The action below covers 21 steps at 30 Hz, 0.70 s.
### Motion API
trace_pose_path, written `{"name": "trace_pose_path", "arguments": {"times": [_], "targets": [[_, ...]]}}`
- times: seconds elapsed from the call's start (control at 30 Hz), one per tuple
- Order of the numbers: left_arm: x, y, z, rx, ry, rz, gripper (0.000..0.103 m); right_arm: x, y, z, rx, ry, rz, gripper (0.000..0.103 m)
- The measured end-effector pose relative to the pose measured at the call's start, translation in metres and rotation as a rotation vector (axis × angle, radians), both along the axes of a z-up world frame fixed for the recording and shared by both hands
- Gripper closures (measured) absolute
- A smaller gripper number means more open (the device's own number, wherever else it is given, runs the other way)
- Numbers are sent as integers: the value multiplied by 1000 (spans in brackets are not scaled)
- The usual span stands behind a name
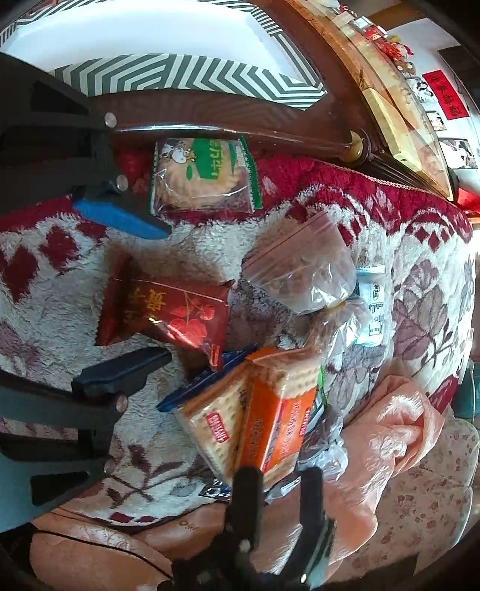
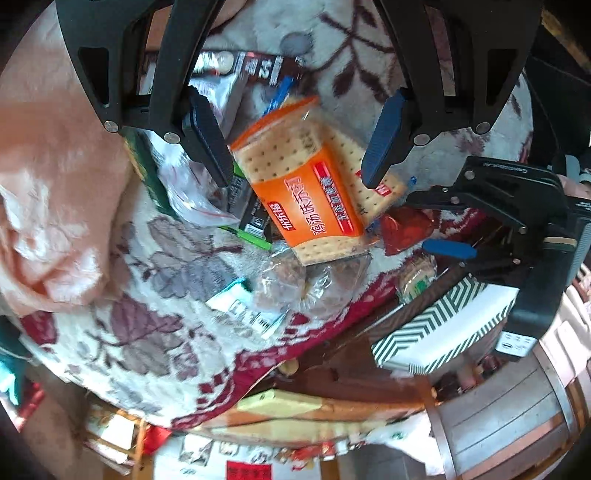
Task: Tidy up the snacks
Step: 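Grasp the red candy packet with the left gripper while the right grasps the orange cracker pack, then carry both packs to the white tray and open both grippers to release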
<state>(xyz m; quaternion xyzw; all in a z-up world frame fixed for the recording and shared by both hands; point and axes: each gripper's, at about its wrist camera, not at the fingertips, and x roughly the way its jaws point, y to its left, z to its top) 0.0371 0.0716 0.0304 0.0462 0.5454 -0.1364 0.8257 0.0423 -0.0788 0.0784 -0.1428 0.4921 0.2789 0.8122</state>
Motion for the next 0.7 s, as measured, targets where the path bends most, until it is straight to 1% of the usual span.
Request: {"name": "trace_pose_path", "arguments": {"times": [0.13,0.23,0.3,0.33,0.37,0.4,0.43,0.47,0.6,0.7], "targets": [[4,-6,-5,-5,26,-8,38,14,7,-14,-2,54,50,31],[5,-14,-8,-5,42,-18,39,30,13,-23,5,90,58,31],[5,-15,-7,-17,47,-10,51,36,15,-27,27,116,54,31],[4,-14,-7,-20,46,-2,60,36,16,-27,32,115,59,32],[4,-12,-7,-20,45,8,65,34,18,-27,28,111,60,40],[3,-11,-7,-22,44,15,67,30,19,-27,30,110,62,42],[2,-9,-7,-25,41,23,68,25,19,-26,38,102,60,46],[0,-8,-6,-30,40,29,68,20,19,-25,38,89,56,48],[-10,-3,-3,-41,20,71,68,0,16,-18,27,50,9,49],[-20,2,0,-54,16,102,68,-14,13,-12,43,28,-23,49]]}}
